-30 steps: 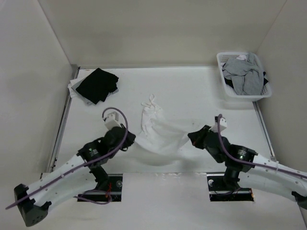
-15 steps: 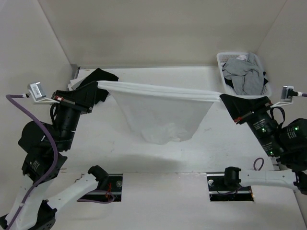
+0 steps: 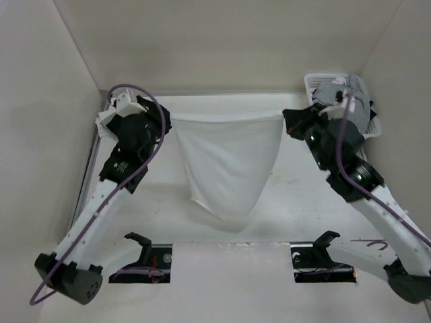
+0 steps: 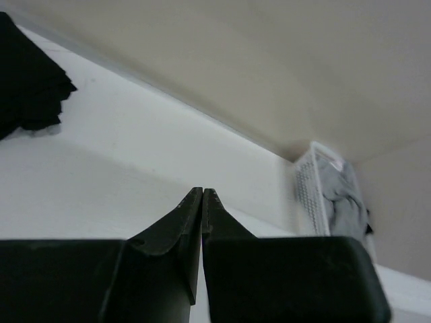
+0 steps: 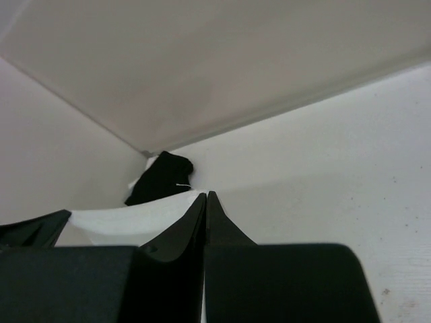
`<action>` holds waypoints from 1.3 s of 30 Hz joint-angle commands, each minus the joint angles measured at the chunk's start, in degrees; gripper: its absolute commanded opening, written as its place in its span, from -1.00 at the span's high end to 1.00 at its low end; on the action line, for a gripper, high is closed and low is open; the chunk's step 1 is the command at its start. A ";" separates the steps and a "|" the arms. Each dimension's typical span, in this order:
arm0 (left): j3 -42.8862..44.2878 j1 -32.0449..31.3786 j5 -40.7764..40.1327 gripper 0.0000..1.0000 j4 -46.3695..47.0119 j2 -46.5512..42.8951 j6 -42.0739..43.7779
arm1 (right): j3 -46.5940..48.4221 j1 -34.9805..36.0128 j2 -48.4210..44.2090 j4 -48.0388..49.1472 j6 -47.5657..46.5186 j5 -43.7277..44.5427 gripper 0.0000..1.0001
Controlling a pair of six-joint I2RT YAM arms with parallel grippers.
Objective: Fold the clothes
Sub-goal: Flatten the tank top out, then fold the tank top
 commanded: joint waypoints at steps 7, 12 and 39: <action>20.65 12.58 15.48 0.96 7.90 17.53 -7.29 | 28.47 -14.57 23.31 0.19 3.56 -25.60 1.00; 20.94 13.37 15.83 0.96 7.64 15.17 -6.76 | 29.66 -14.57 22.27 -1.68 2.23 -25.77 1.00; -43.23 2.58 18.93 0.96 -15.81 -31.94 -13.95 | -54.03 22.84 -26.06 -4.99 32.36 -12.08 1.00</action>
